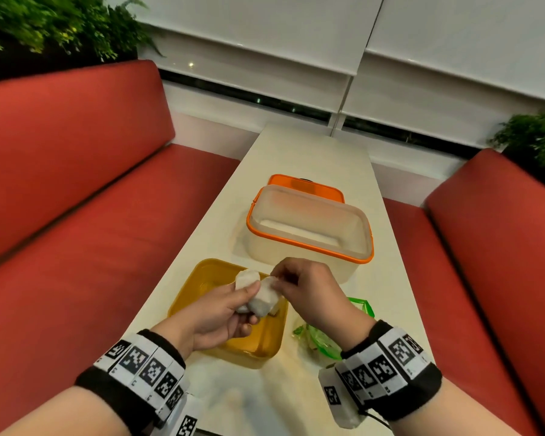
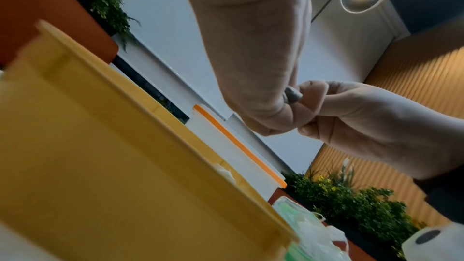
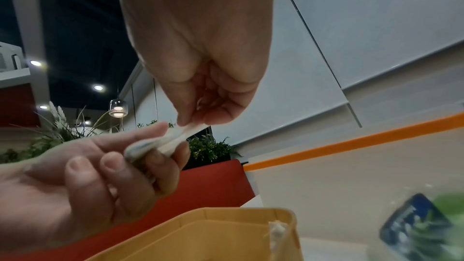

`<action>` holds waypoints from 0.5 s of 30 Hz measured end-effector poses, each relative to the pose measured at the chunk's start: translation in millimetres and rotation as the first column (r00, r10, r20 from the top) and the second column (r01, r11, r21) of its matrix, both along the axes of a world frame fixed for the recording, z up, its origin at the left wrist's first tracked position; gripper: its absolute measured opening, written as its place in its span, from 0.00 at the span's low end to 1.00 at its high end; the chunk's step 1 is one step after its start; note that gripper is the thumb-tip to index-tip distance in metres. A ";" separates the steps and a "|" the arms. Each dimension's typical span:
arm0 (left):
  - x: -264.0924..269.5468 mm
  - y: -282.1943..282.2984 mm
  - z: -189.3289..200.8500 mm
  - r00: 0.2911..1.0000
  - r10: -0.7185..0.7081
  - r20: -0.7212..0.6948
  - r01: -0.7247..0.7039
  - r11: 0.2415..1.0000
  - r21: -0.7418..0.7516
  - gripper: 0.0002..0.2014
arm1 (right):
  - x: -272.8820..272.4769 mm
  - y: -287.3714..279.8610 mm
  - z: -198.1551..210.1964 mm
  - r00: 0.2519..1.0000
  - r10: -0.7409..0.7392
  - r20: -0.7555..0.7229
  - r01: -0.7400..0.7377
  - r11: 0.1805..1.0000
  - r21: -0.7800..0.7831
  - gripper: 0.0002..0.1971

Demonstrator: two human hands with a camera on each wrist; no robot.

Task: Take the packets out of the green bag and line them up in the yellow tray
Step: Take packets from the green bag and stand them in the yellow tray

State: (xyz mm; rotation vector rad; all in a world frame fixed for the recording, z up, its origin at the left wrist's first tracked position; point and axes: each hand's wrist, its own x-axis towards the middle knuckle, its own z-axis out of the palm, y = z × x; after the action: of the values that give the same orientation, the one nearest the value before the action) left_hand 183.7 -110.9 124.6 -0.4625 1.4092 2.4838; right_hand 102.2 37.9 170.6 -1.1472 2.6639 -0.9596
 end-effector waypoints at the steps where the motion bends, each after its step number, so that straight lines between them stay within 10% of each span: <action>1: 0.6 -5.9 -0.9 0.999 0.035 0.002 -0.035 0.999 -0.004 0.08 | -2.1 -1.9 2.1 1.000 0.000 -0.012 0.000 1.000 0.002 0.03; 15: 15.6 -47.6 -25.1 0.990 0.143 0.014 -0.140 0.983 -0.120 0.18 | -11.5 -31.5 -32.7 0.995 0.075 -0.067 -0.024 0.826 0.563 0.07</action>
State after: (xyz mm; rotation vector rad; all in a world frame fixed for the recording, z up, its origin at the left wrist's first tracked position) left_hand 199.3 -158.4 99.5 -0.6339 1.5720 2.5036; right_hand 90.7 6.4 137.9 -1.1137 2.6731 -0.0765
